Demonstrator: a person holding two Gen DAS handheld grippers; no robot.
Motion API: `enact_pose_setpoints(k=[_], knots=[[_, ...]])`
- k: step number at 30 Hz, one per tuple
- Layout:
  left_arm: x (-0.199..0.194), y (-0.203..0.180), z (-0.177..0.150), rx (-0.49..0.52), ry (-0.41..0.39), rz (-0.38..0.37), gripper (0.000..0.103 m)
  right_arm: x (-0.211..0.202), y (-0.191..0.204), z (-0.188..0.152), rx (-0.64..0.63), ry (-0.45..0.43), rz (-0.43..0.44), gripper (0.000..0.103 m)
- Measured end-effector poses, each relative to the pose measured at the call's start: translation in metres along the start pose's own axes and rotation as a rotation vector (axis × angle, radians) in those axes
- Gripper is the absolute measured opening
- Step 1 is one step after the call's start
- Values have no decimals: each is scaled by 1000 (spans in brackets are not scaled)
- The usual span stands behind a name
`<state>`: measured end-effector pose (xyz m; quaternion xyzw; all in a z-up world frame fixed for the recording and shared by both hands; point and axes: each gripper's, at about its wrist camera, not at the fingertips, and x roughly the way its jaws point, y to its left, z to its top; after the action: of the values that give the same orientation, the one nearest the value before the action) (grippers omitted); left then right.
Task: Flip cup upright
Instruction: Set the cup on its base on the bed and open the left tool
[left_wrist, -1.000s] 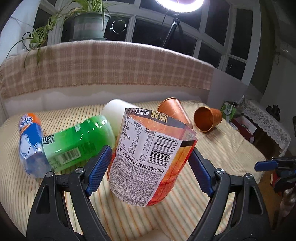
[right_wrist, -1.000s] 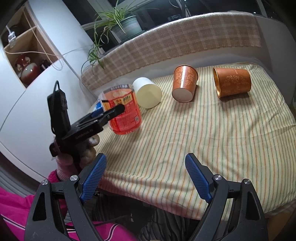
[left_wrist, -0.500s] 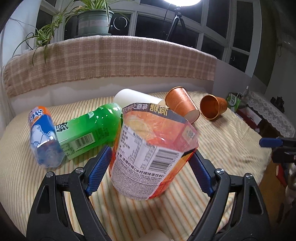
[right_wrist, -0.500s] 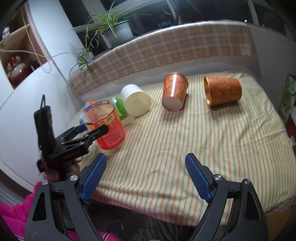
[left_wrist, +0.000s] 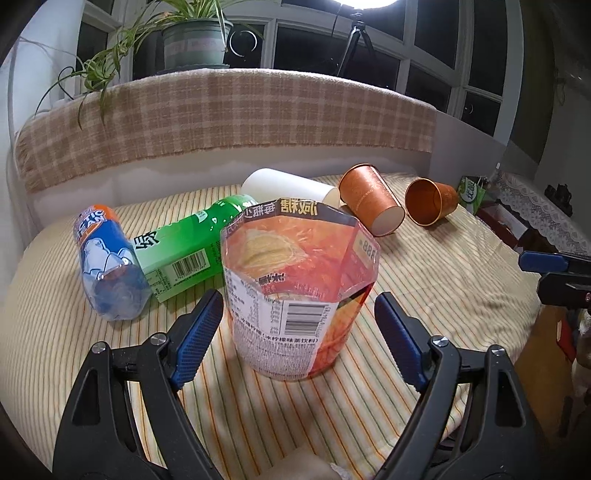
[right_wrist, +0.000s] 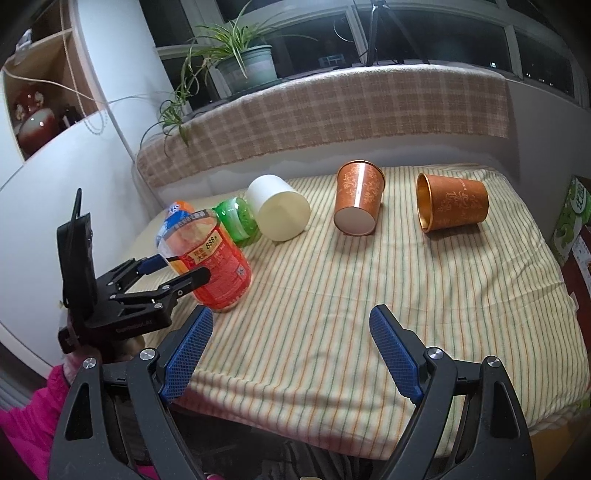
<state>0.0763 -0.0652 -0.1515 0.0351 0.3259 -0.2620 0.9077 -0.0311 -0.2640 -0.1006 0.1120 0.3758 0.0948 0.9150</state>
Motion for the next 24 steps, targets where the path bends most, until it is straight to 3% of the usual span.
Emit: enact_pose_setpoints(k=[9,19,24], knots=[[-35,13,-11,-10,-8,61,91,-12,7,2,-2,-74,-36,87],[-139,19,-3,-138,-221,237,92,-27,18,10,-18,-198,-143,87],[-168,10,5,-143,-300,321,92,-36,26,12,-35,-247,-174,87]])
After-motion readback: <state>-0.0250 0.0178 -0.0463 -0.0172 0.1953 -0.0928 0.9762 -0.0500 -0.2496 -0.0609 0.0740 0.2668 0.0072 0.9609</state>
